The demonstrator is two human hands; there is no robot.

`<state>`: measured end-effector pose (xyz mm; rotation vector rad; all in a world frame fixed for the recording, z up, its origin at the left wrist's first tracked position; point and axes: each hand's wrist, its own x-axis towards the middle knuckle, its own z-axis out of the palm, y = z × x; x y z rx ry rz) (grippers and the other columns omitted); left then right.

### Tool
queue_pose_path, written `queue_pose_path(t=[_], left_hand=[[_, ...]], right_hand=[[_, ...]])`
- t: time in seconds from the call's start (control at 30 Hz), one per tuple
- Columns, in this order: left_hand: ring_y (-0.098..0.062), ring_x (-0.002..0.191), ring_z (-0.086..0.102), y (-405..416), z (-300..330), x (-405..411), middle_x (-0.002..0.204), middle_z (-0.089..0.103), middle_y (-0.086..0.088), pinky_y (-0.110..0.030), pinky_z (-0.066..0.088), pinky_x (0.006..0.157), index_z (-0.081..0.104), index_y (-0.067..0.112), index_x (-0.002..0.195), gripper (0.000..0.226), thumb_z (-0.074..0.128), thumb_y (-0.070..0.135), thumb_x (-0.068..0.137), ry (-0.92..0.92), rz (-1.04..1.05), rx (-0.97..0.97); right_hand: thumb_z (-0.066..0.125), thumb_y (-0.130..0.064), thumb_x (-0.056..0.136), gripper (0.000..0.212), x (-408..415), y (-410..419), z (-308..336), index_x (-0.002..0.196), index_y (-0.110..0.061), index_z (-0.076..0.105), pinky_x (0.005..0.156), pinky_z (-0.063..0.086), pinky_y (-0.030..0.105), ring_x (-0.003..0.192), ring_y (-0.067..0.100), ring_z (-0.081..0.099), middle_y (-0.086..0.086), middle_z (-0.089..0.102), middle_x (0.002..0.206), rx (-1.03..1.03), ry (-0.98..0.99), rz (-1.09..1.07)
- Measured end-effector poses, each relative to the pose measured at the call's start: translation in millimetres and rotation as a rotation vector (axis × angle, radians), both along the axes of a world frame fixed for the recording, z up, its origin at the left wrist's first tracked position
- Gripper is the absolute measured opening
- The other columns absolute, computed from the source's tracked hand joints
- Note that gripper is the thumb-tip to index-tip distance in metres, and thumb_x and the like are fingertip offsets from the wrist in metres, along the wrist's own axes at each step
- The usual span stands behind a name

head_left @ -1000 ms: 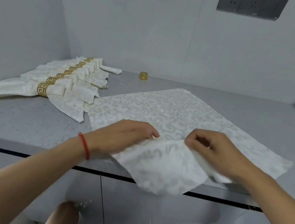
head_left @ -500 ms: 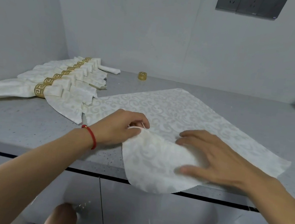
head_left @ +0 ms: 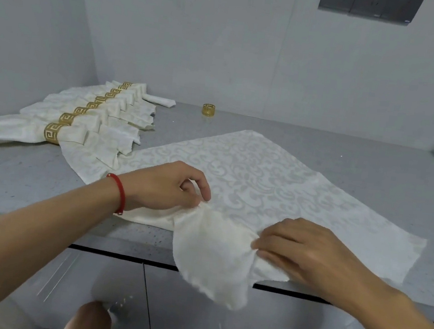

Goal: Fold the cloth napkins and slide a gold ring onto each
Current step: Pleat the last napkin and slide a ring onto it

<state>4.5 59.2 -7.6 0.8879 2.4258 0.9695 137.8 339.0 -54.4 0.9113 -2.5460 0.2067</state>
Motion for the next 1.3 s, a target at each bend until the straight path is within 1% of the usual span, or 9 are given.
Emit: queue_pose_path(t=[0.1, 0.2, 0.33, 0.43, 0.57, 0.73, 0.9, 1.0, 1.3], left_hand=[[-0.018, 0.087, 0.067, -4, 11, -11, 0.091, 0.074, 0.005, -0.033, 0.052, 0.084, 0.073, 0.028, 0.105, 0.013, 0.062, 0.030, 0.098, -0.089, -0.073, -0.019], [-0.020, 0.111, 0.066, -16, 19, -28, 0.121, 0.070, 0.005, -0.041, 0.053, 0.097, 0.066, 0.030, 0.125, 0.061, 0.060, 0.073, 0.081, -0.269, -0.113, 0.080], [0.011, 0.120, 0.053, -11, 25, -50, 0.127, 0.058, 0.036, -0.015, 0.042, 0.099, 0.054, 0.048, 0.131, 0.070, 0.068, 0.077, 0.069, -0.226, -0.213, -0.065], [0.001, 0.123, 0.053, 12, 21, -68, 0.131, 0.055, 0.030, -0.023, 0.042, 0.105, 0.054, 0.038, 0.135, 0.080, 0.078, 0.072, 0.066, -0.032, 0.031, -0.187], [-0.011, 0.086, 0.062, 49, 15, -122, 0.096, 0.066, 0.005, -0.025, 0.045, 0.070, 0.065, 0.021, 0.103, 0.033, 0.067, 0.051, 0.089, 0.090, 0.313, -0.082], [-0.023, 0.056, 0.038, 88, 0, -181, 0.062, 0.038, -0.002, -0.028, 0.028, 0.054, 0.034, 0.020, 0.062, 0.036, 0.059, 0.028, 0.087, 0.276, 0.371, -0.264], [-0.023, 0.063, 0.054, 102, -23, -206, 0.067, 0.053, -0.001, -0.029, 0.038, 0.055, 0.045, 0.018, 0.066, 0.027, 0.055, 0.030, 0.089, 0.446, 0.451, -0.281], [-0.023, 0.076, 0.056, 110, -32, -214, 0.076, 0.057, -0.001, -0.032, 0.041, 0.061, 0.051, 0.019, 0.066, 0.025, 0.054, 0.029, 0.089, 0.578, 0.439, -0.278], [-0.022, 0.081, 0.054, 112, -44, -210, 0.086, 0.055, 0.001, -0.040, 0.051, 0.073, 0.054, 0.020, 0.079, 0.016, 0.052, 0.025, 0.093, 0.669, 0.425, -0.226]], right_hand=[[0.046, -0.040, 0.107, 0.024, -10, -5, 17, 0.092, -0.034, 0.064, 0.066, 0.047, 0.024, 0.069, 0.003, 0.060, -0.014, 0.066, 0.081, -0.384, -0.305, -0.164], [0.064, -0.028, 0.099, 0.023, -33, -1, 33, 0.076, -0.023, 0.062, 0.058, 0.047, 0.037, 0.060, 0.018, 0.060, -0.003, 0.065, 0.068, -0.709, -0.493, -0.328], [0.055, -0.019, 0.087, 0.037, -87, 9, 46, 0.052, -0.019, 0.046, 0.057, 0.018, 0.036, 0.055, 0.020, 0.025, 0.007, 0.032, 0.059, -0.896, -0.750, -0.563], [0.045, -0.005, 0.090, 0.044, -130, 22, 49, 0.050, -0.020, 0.036, 0.051, 0.019, 0.030, 0.049, 0.015, 0.021, 0.003, 0.028, 0.055, -0.827, -0.884, -0.740], [0.060, -0.027, 0.098, 0.030, -178, 39, 54, 0.073, -0.011, 0.059, 0.052, 0.038, 0.024, 0.051, 0.020, 0.047, 0.007, 0.054, 0.066, -0.741, -0.885, -0.813], [0.035, -0.074, 0.098, 0.074, -218, 59, 58, 0.134, -0.014, 0.060, 0.103, 0.036, 0.037, 0.116, 0.025, 0.057, 0.001, 0.063, 0.119, -0.774, -0.768, -0.808], [0.068, -0.026, 0.075, 0.018, -252, 80, 31, 0.066, -0.013, 0.059, 0.058, 0.040, 0.033, 0.063, 0.028, 0.056, 0.006, 0.057, 0.064, -0.406, -0.495, -0.864], [0.065, -0.024, 0.082, 0.017, -261, 81, 26, 0.075, -0.009, 0.069, 0.058, 0.049, 0.030, 0.068, 0.029, 0.068, 0.007, 0.070, 0.072, -0.290, -0.364, -0.924], [0.048, -0.030, 0.102, 0.027, -263, 86, 16, 0.086, -0.012, 0.061, 0.064, 0.049, 0.035, 0.072, 0.023, 0.058, 0.003, 0.061, 0.084, -0.055, -0.213, -0.908]])
